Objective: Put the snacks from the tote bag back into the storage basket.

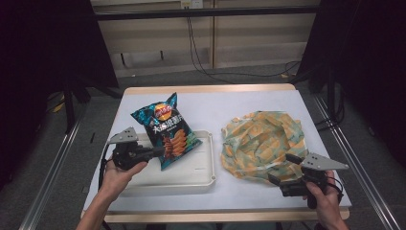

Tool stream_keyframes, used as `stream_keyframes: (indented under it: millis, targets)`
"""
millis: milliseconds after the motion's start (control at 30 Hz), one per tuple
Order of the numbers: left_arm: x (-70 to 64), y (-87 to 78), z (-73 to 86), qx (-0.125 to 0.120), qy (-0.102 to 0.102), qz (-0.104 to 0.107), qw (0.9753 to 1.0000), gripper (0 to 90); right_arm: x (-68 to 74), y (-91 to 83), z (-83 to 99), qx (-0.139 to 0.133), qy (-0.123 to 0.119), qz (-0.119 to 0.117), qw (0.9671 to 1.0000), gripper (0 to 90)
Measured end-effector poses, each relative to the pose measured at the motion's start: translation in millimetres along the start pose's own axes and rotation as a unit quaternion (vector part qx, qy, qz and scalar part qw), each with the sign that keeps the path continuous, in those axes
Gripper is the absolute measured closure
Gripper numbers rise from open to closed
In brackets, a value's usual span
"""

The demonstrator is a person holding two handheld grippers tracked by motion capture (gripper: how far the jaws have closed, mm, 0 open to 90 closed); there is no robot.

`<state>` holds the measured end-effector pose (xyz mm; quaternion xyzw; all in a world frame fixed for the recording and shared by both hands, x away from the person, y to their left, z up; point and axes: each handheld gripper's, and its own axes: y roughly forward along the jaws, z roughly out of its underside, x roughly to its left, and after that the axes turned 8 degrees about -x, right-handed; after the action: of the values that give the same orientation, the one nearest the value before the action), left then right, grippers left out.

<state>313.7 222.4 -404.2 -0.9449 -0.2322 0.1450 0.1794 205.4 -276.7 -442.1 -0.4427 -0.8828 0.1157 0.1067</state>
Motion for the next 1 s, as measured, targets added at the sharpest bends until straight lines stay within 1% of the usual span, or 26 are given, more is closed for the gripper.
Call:
stream_keyframes:
  millis: [33,100,167,200,233,300,333,367,400,467,500,533,633,667,700,767,833,867,900,933,967,1000]
  targets:
    - [1.7,1.8,2.4,0.008,-0.006,0.004,0.9999,90.0,-0.4,0.8,0.0,0.0,0.0,0.0,1.0,1.5]
    - [3.4,6.0,7.2,0.025,-0.009,0.006,0.9996,90.0,0.5,0.6,-0.4,0.0,0.001,0.0,1.0,1.5]
    - [2.8,11.2,11.2,0.046,-0.006,0.011,0.9988,90.0,1.5,0.0,-0.7,-0.002,-0.003,-0.005,1.0,1.3]
    - [1.8,14.8,12.9,0.062,-0.006,0.013,0.998,90.0,2.0,0.0,-0.8,-0.002,-0.003,-0.006,1.0,1.3]
    - [1.3,17.1,13.6,0.067,-0.001,0.016,0.9976,90.0,2.4,0.5,-0.6,-0.001,-0.003,-0.006,1.0,1.3]
    - [-0.4,21.1,15.1,0.076,-0.002,0.018,0.9969,90.0,2.3,1.1,-0.4,0.001,-0.003,-0.007,1.0,1.3]
    - [-1.0,23.6,15.5,0.086,0.002,0.017,0.9961,90.0,2.5,1.3,-0.3,0.001,-0.003,-0.007,1.0,1.4]
    - [-1.1,24.8,15.7,0.093,0.001,0.019,0.9955,90.0,2.7,1.3,-0.3,0.001,-0.003,-0.009,1.0,1.3]
    - [-1.0,26.2,16.0,0.101,0.003,0.012,0.9948,90.0,2.8,1.3,-0.2,0.001,-0.003,-0.008,1.0,1.3]
    - [1.8,30.3,18.8,0.107,-0.001,0.011,0.9942,90.0,2.6,1.4,-0.2,0.001,-0.004,-0.009,1.0,1.3]
    - [3.1,31.6,19.7,0.114,0.003,0.002,0.9934,90.0,2.7,1.2,-0.1,0.001,-0.003,-0.008,1.0,1.3]
    - [4.7,33.6,21.1,0.121,0.004,0.0,0.9927,90.0,2.6,1.2,-0.1,0.001,-0.003,-0.008,1.0,1.4]
    - [10.4,39.5,25.9,0.145,-0.001,0.001,0.9894,90.0,2.2,1.9,0.6,0.002,-0.004,-0.008,1.0,1.3]
    - [10.8,40.9,26.9,0.154,0.003,-0.006,0.9881,90.0,2.3,2.1,0.5,0.003,-0.003,-0.009,0.9999,1.3]
    - [11.9,41.8,27.4,0.157,0.005,-0.007,0.9875,90.0,2.6,2.5,0.4,0.003,-0.003,-0.01,0.9999,1.3]
    - [13.6,42.8,28.7,0.158,-0.002,-0.015,0.9874,90.0,3.1,2.9,0.3,0.005,-0.004,-0.01,0.9999,1.3]
    - [15.2,42.9,30.0,0.161,-0.006,-0.019,0.9867,90.0,3.5,3.2,0.3,0.005,-0.006,-0.012,0.9999,1.3]
    - [15.7,42.9,30.7,0.159,-0.007,-0.02,0.9871,90.0,3.6,3.1,0.3,0.005,-0.006,-0.012,0.9999,1.3]
    - [17.2,42.5,31.2,0.161,-0.008,-0.02,0.9866,90.0,3.6,3.1,0.4,0.005,-0.006,-0.012,0.9999,1.3]
    - [18.1,42.9,32.3,0.16,-0.01,-0.02,0.9868,90.0,3.5,3.1,0.6,0.006,-0.006,-0.011,0.9999,1.4]
    - [18.8,42.7,32.4,0.164,-0.009,-0.023,0.9861,90.0,3.4,3.1,0.6,0.007,-0.007,-0.009,0.9999,1.4]
    - [19.7,42.8,32.6,0.165,-0.01,-0.022,0.9859,90.0,3.5,2.9,0.6,0.007,-0.007,-0.009,0.9999,1.4]
